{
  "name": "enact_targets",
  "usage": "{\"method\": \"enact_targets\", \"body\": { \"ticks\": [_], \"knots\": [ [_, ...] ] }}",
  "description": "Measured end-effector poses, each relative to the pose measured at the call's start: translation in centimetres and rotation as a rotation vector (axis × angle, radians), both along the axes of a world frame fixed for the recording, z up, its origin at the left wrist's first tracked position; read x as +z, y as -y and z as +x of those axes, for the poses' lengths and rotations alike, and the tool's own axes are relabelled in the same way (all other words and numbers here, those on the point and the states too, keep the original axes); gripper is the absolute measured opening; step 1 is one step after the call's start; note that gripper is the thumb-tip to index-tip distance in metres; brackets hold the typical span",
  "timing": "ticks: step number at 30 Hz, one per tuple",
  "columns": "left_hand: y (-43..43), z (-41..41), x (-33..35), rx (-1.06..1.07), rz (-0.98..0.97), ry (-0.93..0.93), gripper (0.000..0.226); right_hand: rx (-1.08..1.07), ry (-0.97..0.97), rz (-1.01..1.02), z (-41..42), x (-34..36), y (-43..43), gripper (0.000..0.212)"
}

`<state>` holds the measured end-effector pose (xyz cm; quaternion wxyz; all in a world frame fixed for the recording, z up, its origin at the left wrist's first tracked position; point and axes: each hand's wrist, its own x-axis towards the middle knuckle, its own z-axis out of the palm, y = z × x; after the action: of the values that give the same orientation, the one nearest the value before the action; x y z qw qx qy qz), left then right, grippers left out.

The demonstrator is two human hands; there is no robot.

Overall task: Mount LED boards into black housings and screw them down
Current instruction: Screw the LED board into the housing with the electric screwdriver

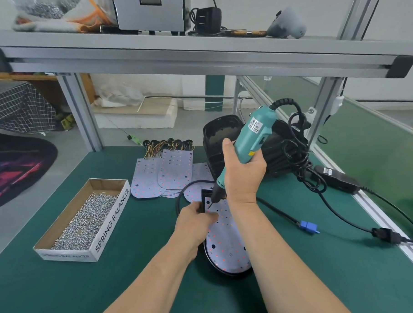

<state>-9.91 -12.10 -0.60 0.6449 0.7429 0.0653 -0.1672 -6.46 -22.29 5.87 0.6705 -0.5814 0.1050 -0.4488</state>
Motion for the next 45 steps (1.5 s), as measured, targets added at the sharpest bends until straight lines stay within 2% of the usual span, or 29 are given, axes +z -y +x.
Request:
{"method": "enact_targets", "body": {
  "ticks": [7,20,29,34,41,45],
  "knots": [
    [0.2,-0.2,0.2,-0.009,-0.015,0.011,0.040,0.014,0.001,-0.093,0.2,0.3,-0.9,0.026],
    [0.3,-0.4,0.5,0.026,-0.067,0.005,0.033,0.049,-0.082,-0.049,0.5,-0.2,-1.2,0.030],
    [0.3,-0.3,0.7,0.006,-0.065,0.004,0.041,0.028,0.006,0.011,-1.5,1.0,-0.3,0.021],
    [0.2,-0.2,0.4,0.009,-0.065,-0.021,0.023,-0.080,0.025,0.145,-2.6,3.8,3.2,0.024],
    [0.1,0.2,0.1,0.030,-0.065,-0.011,0.019,-0.194,-0.189,0.231,-6.4,-0.6,10.2,0.023],
    [0.0,0.2,0.3,0.060,-0.047,-0.007,0.018,-0.199,-0.370,0.249,-8.3,-3.3,13.5,0.031]
  ]
}}
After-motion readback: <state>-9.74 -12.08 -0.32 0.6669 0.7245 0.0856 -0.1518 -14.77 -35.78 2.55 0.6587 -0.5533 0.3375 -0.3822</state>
